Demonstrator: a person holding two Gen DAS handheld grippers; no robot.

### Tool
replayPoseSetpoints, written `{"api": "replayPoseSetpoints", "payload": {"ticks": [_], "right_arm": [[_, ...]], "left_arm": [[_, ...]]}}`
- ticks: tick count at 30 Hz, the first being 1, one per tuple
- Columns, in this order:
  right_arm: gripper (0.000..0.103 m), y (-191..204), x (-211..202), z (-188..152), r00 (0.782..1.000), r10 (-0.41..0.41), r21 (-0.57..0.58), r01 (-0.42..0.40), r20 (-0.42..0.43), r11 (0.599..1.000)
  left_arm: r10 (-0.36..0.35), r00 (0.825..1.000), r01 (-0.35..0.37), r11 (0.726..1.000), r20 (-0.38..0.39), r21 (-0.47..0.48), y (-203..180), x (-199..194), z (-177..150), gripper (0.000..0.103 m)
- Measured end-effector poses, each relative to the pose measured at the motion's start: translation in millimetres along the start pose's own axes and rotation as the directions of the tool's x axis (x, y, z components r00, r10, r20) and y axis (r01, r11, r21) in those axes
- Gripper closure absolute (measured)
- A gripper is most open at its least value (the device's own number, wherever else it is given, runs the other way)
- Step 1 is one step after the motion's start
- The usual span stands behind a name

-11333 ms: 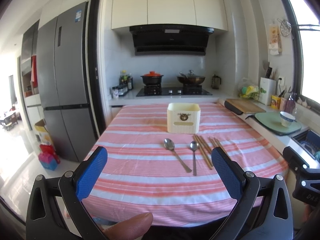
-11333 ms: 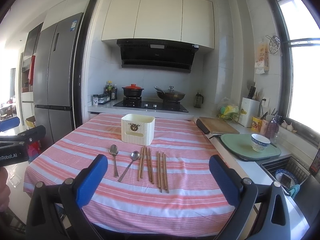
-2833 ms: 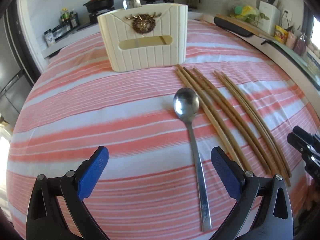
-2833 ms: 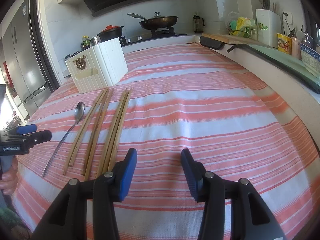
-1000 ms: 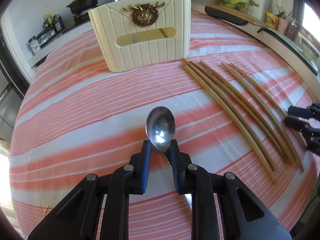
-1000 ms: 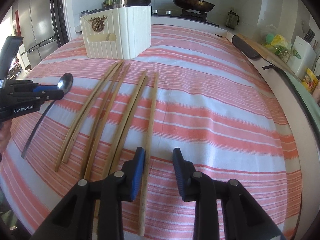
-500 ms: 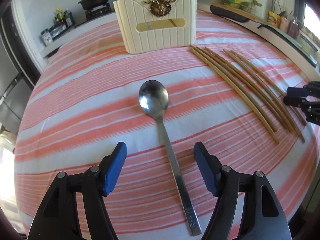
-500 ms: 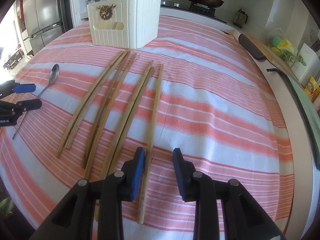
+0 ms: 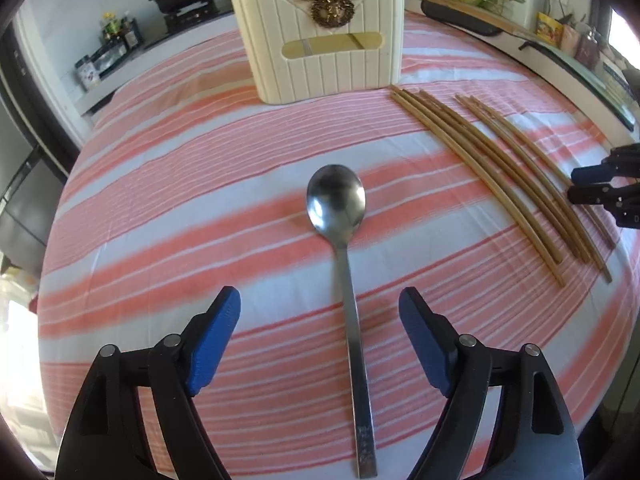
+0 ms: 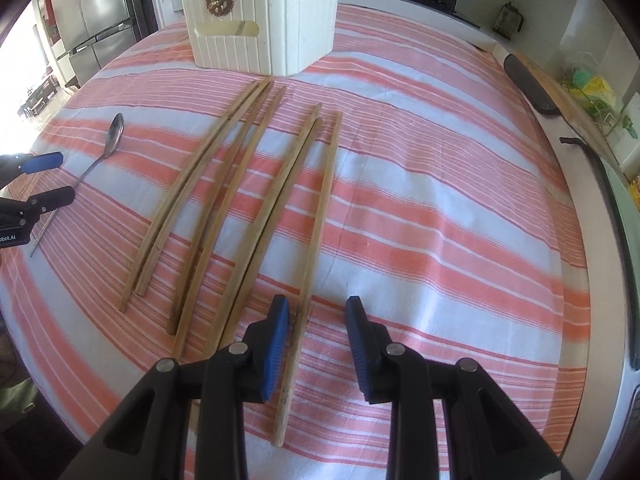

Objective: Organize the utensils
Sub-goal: 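Carry the small spoon with the left tool while the right carries the chopstick into the holder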

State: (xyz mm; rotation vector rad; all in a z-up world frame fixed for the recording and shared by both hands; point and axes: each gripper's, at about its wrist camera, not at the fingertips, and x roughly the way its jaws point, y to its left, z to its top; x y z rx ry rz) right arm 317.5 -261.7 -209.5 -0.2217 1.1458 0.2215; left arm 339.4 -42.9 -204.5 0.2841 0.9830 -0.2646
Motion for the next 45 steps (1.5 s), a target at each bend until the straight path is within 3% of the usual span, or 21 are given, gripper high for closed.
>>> {"api": "replayPoseSetpoints", "payload": {"ticks": [2,10,12,14,16,17,18,20,25,31,35,40,45], "right_arm": [[0.073,-2,5,12,1.0,0.007,-0.01,-0.008,-0.026,1.0],[0.073,-9,32,73,0.998,0.022,0.005,-0.021,-0.066,1.0],[0.073,-13,38,86,0.997,0.038,0.041,-0.035,-0.061,0.999],[0.073,-17,44,97,0.997,0.049,0.074,-0.045,-0.06,0.996],[0.084,-17,47,106,0.998,0.02,0.07,-0.016,-0.054,0.997],[0.095,-16,48,108,0.999,0.001,0.063,0.002,-0.053,0.998],[0.096,-17,48,108,0.999,0.004,0.066,-0.001,-0.047,0.998],[0.096,-23,46,107,0.999,0.032,0.094,-0.03,-0.028,0.995],[0.097,-42,4,90,0.985,0.104,0.179,-0.129,0.141,0.975],[0.096,-41,-72,56,0.94,0.114,0.183,-0.18,0.323,0.966],[0.096,-28,-121,30,0.892,0.106,0.173,-0.2,0.438,0.964],[0.096,-14,-158,8,0.831,0.061,0.165,-0.181,0.553,0.969],[0.096,-4,-181,6,0.779,0.028,0.157,-0.161,0.626,0.974]], "left_arm": [[0.023,1.0,-0.023,1.0,-0.01,0.007,-2,9,10,0.02],[-0.063,0.998,0.057,0.987,-0.033,-0.15,16,31,32,0.021],[-0.054,0.998,0.049,0.984,-0.025,-0.172,17,31,35,0.029],[-0.047,0.999,0.045,0.983,-0.011,-0.176,15,30,37,0.05],[-0.042,0.999,0.043,0.986,0.006,-0.16,13,29,38,0.067],[-0.043,0.999,0.043,0.986,0.005,-0.161,13,29,38,0.067],[-0.049,0.999,0.049,0.985,0.007,-0.167,15,29,39,0.067],[-0.047,0.999,0.049,0.982,0.014,-0.183,19,24,38,0.067],[-0.044,0.994,0.064,0.975,0.102,-0.211,35,-16,36,0.067],[-0.046,0.968,0.104,0.968,0.247,-0.228,43,-86,24,0.067],[-0.047,0.943,0.132,0.962,0.33,-0.239,48,-126,12,0.067],[-0.042,0.916,0.148,0.959,0.399,-0.24,48,-156,8,0.067],[-0.039,0.902,0.159,0.955,0.43,-0.249,50,-171,13,0.067]]}}
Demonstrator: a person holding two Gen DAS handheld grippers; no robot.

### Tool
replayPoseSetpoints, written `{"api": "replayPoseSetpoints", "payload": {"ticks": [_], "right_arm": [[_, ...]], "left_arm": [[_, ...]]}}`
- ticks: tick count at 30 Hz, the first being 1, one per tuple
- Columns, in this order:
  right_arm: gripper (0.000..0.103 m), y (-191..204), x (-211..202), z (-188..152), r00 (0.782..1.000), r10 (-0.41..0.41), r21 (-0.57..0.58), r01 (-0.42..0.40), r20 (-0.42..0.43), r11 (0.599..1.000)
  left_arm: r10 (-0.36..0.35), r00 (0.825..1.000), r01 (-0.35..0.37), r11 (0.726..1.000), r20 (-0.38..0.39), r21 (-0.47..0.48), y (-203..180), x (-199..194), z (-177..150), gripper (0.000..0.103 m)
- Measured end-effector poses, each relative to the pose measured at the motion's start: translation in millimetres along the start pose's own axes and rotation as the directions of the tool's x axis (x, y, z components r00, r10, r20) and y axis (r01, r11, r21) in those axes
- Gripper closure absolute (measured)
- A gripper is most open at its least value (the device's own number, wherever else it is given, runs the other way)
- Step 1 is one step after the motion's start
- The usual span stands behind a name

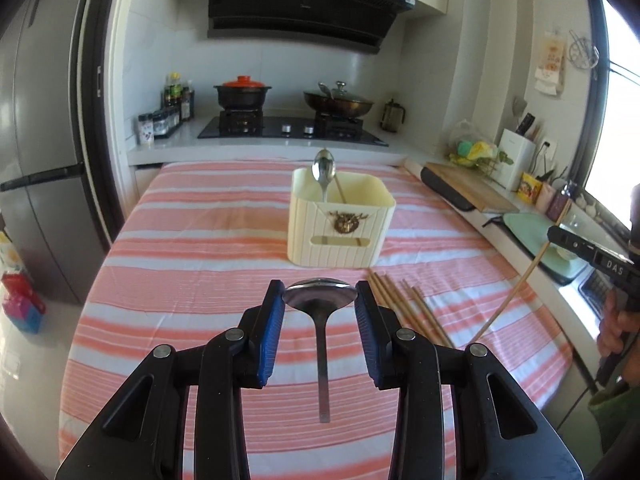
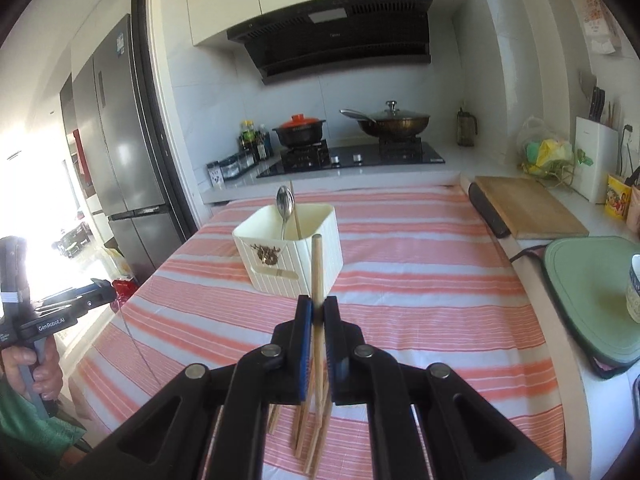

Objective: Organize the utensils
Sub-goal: 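Carry the small spoon with the left tool while the right carries the chopstick into the holder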

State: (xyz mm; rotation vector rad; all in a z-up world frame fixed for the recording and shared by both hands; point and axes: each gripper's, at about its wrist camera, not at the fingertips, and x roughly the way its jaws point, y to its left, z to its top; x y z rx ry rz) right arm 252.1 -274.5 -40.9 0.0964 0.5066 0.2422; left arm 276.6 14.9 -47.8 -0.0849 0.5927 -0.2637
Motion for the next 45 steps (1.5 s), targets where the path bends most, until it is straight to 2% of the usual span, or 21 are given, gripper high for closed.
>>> {"api": "replayPoseSetpoints", "payload": {"ticks": [5,10,14,18,24,29,32,35,39,41,45], "right_arm": [[0.096,7,-5,16,0.999,0.0,-0.021,0.001,0.033,1.0],[0.097,8,4,31,1.0,0.004,-0.046,-0.003,0.026,0.999],[0.096,7,16,45,1.0,0.014,-0.05,-0.013,0.015,0.999],[0.096,10,27,72,0.999,0.014,-0.079,-0.012,0.031,0.997],[0.097,22,56,132,0.998,0.013,-0.135,-0.005,0.063,0.991],[0.096,33,87,178,0.992,0.039,-0.154,-0.021,0.119,0.988],[0.096,38,113,190,0.99,0.055,-0.165,-0.033,0.127,0.986],[0.097,40,149,186,0.996,0.06,-0.171,-0.047,0.068,0.984],[0.097,36,206,169,0.994,0.059,-0.156,-0.073,-0.093,0.985],[0.097,31,233,158,0.981,0.055,-0.136,-0.081,-0.185,0.987],[0.095,22,276,136,0.948,0.05,-0.098,-0.084,-0.314,0.992]], "left_arm": [[-0.01,1.0,0.01,1.0,-0.009,-0.014,5,0,6,0.067],[0.008,0.999,-0.008,1.0,-0.05,-0.002,10,12,5,0.067],[-0.003,0.999,0.002,1.0,-0.047,-0.016,19,11,23,0.067],[-0.014,1.0,0.014,1.0,-0.008,-0.014,23,8,62,0.067],[0.0,0.996,0.0,1.0,0.094,-0.001,23,18,146,0.067],[0.01,0.989,-0.001,0.998,0.15,-0.061,26,57,208,0.067],[0.017,0.991,-0.005,0.996,0.13,-0.09,26,95,222,0.067],[0.023,0.997,-0.017,0.995,0.068,-0.097,24,140,219,0.067],[0.042,0.998,-0.045,0.996,-0.039,-0.082,22,197,201,0.067],[0.045,0.995,-0.052,0.995,-0.093,-0.084,23,221,189,0.067],[0.067,0.981,-0.081,0.994,-0.182,-0.072,23,255,171,0.067]]}}
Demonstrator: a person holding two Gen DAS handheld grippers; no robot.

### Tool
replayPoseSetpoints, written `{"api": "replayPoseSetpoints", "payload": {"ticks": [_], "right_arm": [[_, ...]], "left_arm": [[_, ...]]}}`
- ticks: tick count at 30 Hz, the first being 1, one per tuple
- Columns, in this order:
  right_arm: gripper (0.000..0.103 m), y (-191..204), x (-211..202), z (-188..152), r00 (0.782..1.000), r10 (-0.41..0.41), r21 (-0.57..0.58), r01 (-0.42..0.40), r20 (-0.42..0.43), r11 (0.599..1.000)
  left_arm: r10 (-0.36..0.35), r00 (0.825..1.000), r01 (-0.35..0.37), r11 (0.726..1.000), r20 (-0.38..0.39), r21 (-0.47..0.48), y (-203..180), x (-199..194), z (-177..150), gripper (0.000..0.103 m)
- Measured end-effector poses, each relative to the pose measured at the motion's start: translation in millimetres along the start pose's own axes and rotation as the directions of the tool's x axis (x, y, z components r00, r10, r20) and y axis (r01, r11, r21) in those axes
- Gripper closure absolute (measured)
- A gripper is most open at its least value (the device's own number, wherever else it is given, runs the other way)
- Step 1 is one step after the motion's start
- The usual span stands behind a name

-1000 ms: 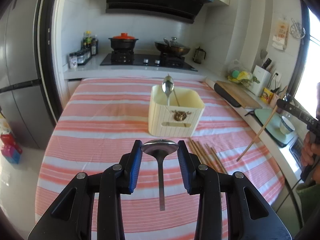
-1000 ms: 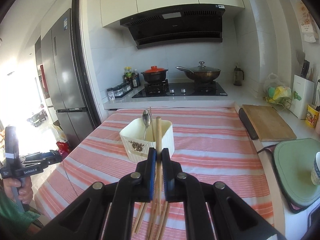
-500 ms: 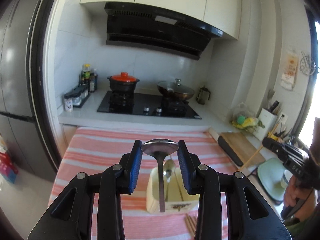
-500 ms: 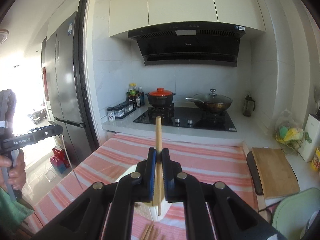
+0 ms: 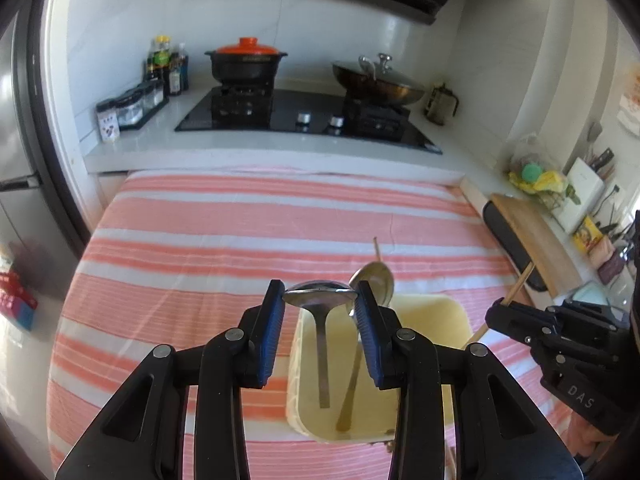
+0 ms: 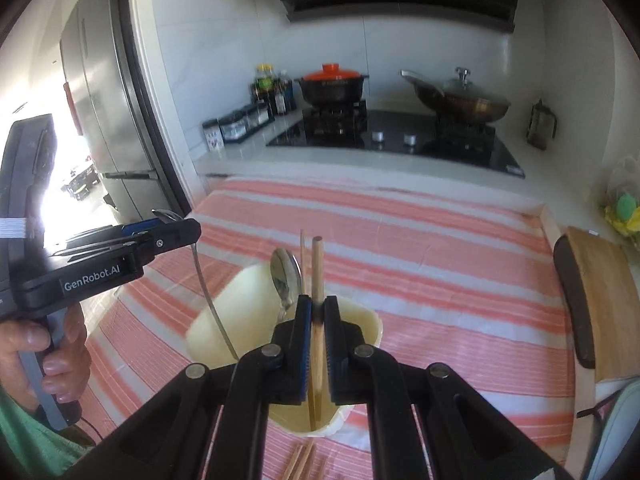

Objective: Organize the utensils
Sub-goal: 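Carry the small spoon with the left tool while the right carries the chopstick into the holder, then open both tools over the holder and withdraw them above the table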

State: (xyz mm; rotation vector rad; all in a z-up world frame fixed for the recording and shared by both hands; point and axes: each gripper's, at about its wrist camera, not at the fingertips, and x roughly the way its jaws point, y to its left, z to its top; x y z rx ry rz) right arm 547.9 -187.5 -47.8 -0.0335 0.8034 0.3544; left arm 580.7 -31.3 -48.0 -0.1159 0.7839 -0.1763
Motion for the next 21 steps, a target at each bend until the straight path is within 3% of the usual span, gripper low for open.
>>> {"api": "replayPoseSetpoints", "payload": {"ticks": [2,3,6,7,11,13,16,18,21], "right_arm": [[0.093,-1,10,-1,1.0,0.004,0.007,-0.004,-0.022,1.0],[0.086,0,9,0,1.0,-0.004,0.004,0.004,-0.024,1.0],[0.083,2,-27,14,0.999,-0.013,0.009,0.012,0.044,1.0],[0.082,3,-48,17,0.997,-0.011,0.007,0.01,0.079,1.0],[0.058,15,-145,11,0.967,-0.048,-0.046,0.061,0.249,0.997],[0.057,20,-185,-8,0.951,-0.061,-0.08,0.089,0.303,0.993],[0.052,24,-219,-48,0.937,-0.082,-0.1,0.122,0.339,0.987],[0.045,23,-223,-87,0.935,-0.106,-0.095,0.146,0.339,0.985],[0.045,15,-202,-154,0.943,-0.15,-0.062,0.175,0.297,0.983]], "left_arm": [[0.025,0.999,-0.024,1.0,-0.043,0.015,0,10,-2,0.064],[0.038,0.998,-0.037,0.999,-0.053,0.018,3,8,-1,0.062],[0.022,1.0,-0.022,1.0,0.002,0.013,14,-35,6,0.054],[0.024,0.999,-0.025,1.0,0.04,0.017,18,-59,8,0.046],[0.065,0.976,-0.084,0.993,0.206,0.084,30,-162,-8,0.013],[0.09,0.969,-0.12,0.986,0.232,0.119,36,-196,-34,0.01],[0.091,0.979,-0.117,0.983,0.183,0.14,45,-213,-91,0.006],[0.086,0.988,-0.102,0.987,0.127,0.127,49,-206,-137,0.006],[0.091,0.995,-0.094,0.992,0.034,0.088,48,-175,-209,0.006]]}}
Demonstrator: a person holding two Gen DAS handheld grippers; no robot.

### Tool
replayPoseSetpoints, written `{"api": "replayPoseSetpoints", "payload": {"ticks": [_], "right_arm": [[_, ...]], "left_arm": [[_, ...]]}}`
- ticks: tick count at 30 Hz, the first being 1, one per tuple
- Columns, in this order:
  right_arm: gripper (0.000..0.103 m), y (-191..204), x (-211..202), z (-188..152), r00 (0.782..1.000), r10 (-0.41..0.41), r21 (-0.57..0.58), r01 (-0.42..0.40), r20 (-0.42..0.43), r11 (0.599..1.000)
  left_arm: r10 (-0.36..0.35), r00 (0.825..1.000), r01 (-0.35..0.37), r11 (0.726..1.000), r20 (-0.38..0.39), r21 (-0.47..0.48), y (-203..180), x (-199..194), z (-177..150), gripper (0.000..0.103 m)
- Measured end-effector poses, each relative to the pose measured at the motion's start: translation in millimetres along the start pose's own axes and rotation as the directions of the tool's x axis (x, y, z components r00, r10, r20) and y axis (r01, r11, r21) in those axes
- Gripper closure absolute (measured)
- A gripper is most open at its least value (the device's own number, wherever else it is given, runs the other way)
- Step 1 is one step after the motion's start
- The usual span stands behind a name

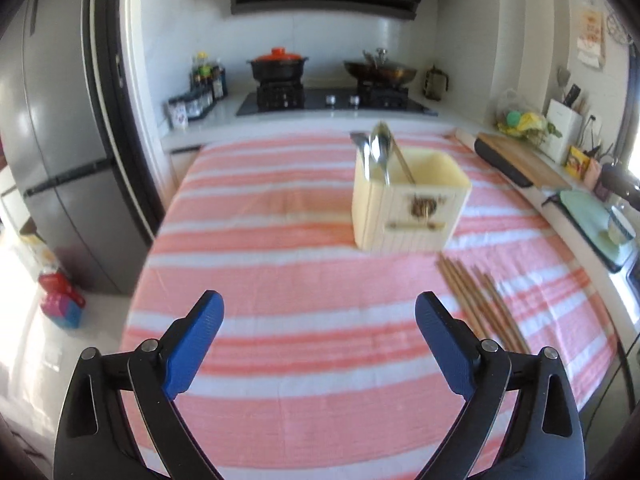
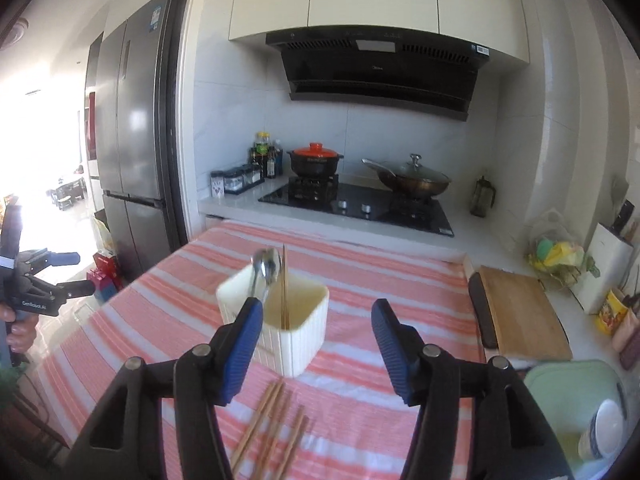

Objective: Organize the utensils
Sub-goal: 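Open both tools over the holder and withdraw them above the table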

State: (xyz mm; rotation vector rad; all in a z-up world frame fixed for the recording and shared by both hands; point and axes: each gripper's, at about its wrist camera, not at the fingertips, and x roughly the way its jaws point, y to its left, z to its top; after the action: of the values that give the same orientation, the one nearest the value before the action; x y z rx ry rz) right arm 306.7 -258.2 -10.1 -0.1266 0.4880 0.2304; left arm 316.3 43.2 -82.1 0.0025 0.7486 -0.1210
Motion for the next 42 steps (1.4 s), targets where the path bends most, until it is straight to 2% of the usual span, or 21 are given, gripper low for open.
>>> {"api": "replayPoseSetpoints", "payload": {"ticks": [2,5,8,11,14,16,21,42], "right_arm": [[0.045,-2,9,-54,0.999,-0.018,0.048,0.02,-0.049,0.999],[0.045,-9,25,-128,0.989,-0.076,0.125,0.092,-0.128,0.988],[0.045,-20,37,-181,0.971,-0.12,0.192,0.161,-0.206,0.968],[0.045,-28,43,-203,0.959,-0.137,0.224,0.194,-0.248,0.955],[0.045,-30,52,-211,0.947,-0.152,0.212,0.217,-0.283,0.953],[0.045,-28,56,-212,0.942,-0.15,0.204,0.217,-0.299,0.955],[0.045,-20,66,-216,0.927,-0.16,0.168,0.228,-0.34,0.959],[0.045,-20,66,-217,0.926,-0.164,0.169,0.232,-0.341,0.958]], "left_arm": [[-0.011,0.999,0.01,0.999,-0.033,-0.041,-8,21,-41,0.006],[0.013,0.999,-0.016,0.996,-0.029,-0.09,-19,47,-81,0.006],[0.011,0.998,-0.017,0.995,-0.066,-0.095,-33,69,-95,0.007],[-0.003,0.996,-0.004,0.997,-0.087,-0.074,-44,80,-96,0.006],[0.021,0.994,-0.025,0.999,-0.111,-0.032,-51,89,-97,0.006],[0.025,0.988,-0.03,0.999,-0.155,-0.03,-50,97,-99,0.006],[0.048,0.983,-0.049,0.999,-0.179,0.003,-55,102,-100,0.002],[0.054,0.982,-0.054,0.999,-0.183,0.006,-55,101,-101,0.0]]}}
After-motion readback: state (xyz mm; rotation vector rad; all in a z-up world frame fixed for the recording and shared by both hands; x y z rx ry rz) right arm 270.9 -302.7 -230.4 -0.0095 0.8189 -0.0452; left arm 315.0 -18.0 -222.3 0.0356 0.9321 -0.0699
